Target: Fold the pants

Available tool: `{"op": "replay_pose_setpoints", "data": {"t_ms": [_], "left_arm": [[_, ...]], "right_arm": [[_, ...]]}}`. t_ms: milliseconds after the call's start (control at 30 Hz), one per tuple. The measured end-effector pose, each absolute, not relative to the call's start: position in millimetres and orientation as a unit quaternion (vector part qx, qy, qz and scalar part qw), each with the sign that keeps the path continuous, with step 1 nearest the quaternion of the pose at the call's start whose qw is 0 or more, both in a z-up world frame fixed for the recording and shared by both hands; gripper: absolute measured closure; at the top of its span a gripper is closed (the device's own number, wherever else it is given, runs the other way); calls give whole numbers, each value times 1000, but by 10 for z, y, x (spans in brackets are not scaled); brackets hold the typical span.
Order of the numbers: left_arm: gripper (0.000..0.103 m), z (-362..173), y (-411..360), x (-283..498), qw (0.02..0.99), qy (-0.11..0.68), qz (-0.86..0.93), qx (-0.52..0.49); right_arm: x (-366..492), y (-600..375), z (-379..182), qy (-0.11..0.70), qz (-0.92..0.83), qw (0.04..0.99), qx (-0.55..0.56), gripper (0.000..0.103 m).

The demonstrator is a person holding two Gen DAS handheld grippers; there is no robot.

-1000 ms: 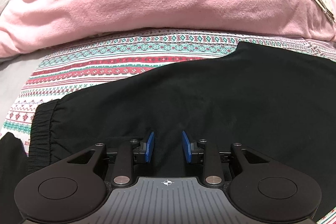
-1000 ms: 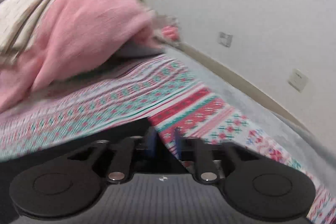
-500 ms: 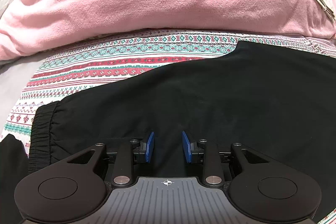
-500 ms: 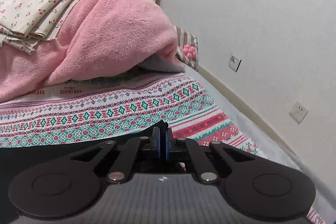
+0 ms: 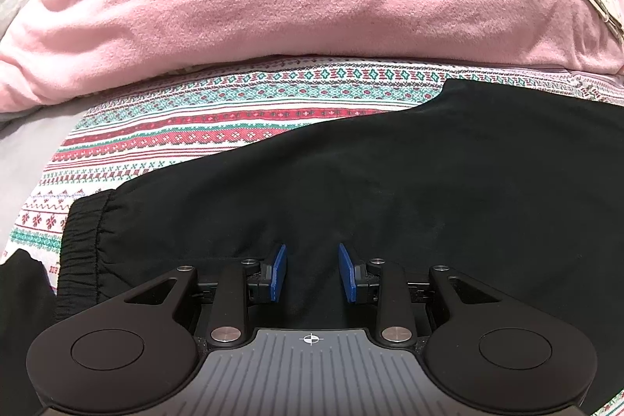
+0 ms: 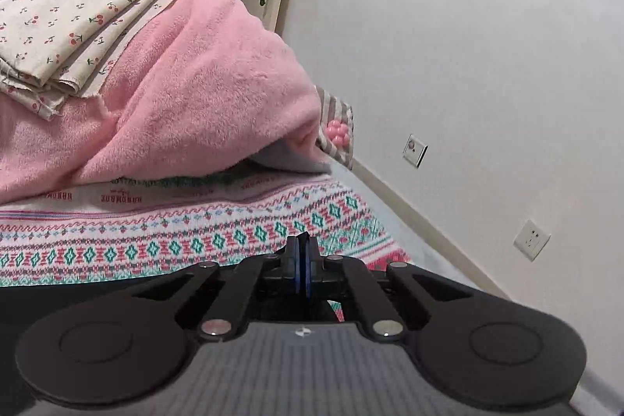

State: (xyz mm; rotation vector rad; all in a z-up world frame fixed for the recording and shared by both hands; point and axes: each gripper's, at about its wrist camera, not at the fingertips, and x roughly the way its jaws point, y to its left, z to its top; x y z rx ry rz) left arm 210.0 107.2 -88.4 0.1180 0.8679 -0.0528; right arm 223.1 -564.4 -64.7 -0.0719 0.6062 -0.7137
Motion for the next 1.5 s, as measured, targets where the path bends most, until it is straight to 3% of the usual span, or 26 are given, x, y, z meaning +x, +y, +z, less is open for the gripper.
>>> {"op": "replay_pose_setpoints", "data": {"t_ms": [167,367,467,700,1000,1100,1233,1400,1500], "left_arm": [[72,-890,1070,2109,905,421,-25,57],[73,-807,1132,2092,910,413,-19,45],[73,-731,1168,2057,914,405,-19,31],[73,-732,1239,1983,909,415,-1,22],[73,-796,1445,1842,903,429,22,19],[73,-808,1450,1796,902,431,25,26],[73,-809,1509,1756,900,434,30,25],[72,-819,1604,1730,898,438,37,16],[72,-803,1637,1718,897,440,40,10]], "right_arm": [[2349,-5694,-1023,356,-376,854,-50,65],[2263,-5425,-385,319,-367,873,-27,34],[2083,-5122,-47,308,-323,895,-7,29],[1635,-4236,260,339,-204,915,75,27],[1417,-2799,-316,465,-51,881,64,27],[1350,-2761,-574,514,-49,853,69,27],[1214,-2923,-609,515,-63,851,76,26],[1018,-3403,-591,498,-143,851,84,27],[774,-3939,-384,434,-222,860,150,27]]}}
